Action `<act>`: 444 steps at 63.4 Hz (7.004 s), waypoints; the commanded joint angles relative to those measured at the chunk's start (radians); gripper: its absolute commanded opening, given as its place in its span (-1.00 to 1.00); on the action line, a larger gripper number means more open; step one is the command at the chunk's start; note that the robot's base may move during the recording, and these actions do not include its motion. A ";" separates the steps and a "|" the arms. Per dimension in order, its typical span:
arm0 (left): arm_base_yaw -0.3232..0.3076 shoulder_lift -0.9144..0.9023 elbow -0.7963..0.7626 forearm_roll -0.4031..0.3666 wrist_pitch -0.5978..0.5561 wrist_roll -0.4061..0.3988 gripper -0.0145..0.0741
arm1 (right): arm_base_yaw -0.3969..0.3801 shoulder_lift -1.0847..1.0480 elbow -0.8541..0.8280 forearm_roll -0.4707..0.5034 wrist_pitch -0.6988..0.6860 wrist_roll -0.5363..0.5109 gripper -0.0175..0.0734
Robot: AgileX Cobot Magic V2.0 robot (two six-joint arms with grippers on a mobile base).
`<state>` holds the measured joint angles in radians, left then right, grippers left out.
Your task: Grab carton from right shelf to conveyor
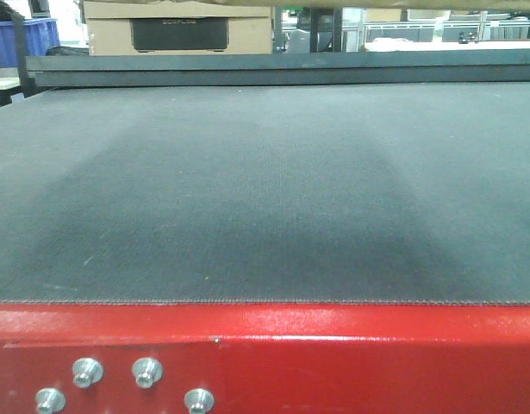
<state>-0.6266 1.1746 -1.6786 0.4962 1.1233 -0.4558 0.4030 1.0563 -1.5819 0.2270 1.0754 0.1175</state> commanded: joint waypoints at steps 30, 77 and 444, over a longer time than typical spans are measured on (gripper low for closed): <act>0.003 -0.012 -0.011 0.069 -0.013 0.004 -0.69 | 0.000 -0.014 -0.014 -0.020 -0.089 -0.025 -0.76; 0.004 -0.007 -0.011 0.062 -0.054 0.004 -0.69 | 0.000 -0.011 -0.014 0.037 -0.261 -0.025 -0.76; 0.680 -1.175 1.679 -0.543 -1.123 0.512 -0.64 | -0.356 -0.995 1.290 -0.199 -0.743 -0.164 -0.77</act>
<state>0.0522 0.0058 0.0017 -0.0409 0.0184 0.0530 0.0987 0.0714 -0.3401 -0.0251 0.3859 0.0104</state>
